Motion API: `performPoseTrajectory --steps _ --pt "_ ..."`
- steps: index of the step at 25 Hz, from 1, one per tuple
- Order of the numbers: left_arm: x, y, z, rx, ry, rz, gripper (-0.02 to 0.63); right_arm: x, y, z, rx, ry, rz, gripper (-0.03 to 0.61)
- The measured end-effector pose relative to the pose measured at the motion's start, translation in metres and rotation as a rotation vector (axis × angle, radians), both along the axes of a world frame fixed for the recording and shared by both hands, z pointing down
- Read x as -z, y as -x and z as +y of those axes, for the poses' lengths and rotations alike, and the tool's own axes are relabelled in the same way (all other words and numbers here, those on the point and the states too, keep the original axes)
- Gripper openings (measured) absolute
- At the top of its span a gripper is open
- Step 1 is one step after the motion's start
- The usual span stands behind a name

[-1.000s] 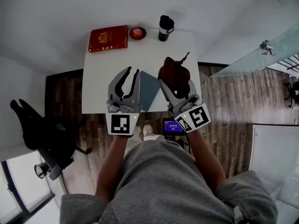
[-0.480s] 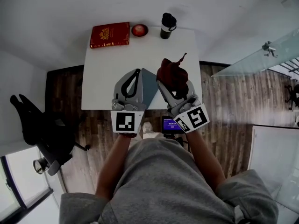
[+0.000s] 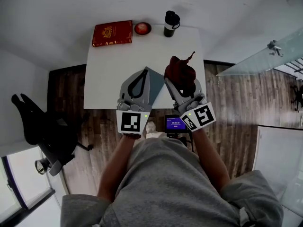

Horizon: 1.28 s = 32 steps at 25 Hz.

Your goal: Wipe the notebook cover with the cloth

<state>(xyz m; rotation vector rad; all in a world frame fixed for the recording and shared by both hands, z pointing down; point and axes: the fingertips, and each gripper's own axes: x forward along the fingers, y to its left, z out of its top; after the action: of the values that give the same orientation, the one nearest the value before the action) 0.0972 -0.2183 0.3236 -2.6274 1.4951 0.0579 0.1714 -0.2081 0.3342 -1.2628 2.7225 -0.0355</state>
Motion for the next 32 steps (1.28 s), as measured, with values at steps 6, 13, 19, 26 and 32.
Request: performPoseTrajectory --steps 6,13,19,26,32 --pt "0.0 0.0 0.003 0.004 0.029 0.036 -0.009 -0.003 -0.003 0.004 0.015 0.011 -0.01 0.183" --pt "-0.008 0.004 0.001 0.012 0.041 0.023 -0.009 -0.006 0.0 0.0 0.017 0.016 -0.02 0.179" --pt "-0.011 0.004 -0.002 0.011 0.042 0.023 -0.008 -0.009 0.002 -0.001 0.015 0.024 -0.023 0.178" --pt "-0.011 0.001 -0.003 0.004 0.043 0.022 -0.008 -0.01 0.002 -0.001 0.004 0.029 -0.017 0.175" --pt "-0.013 -0.002 -0.005 -0.007 0.049 0.016 -0.008 -0.019 -0.001 -0.001 -0.018 0.057 -0.009 0.173"
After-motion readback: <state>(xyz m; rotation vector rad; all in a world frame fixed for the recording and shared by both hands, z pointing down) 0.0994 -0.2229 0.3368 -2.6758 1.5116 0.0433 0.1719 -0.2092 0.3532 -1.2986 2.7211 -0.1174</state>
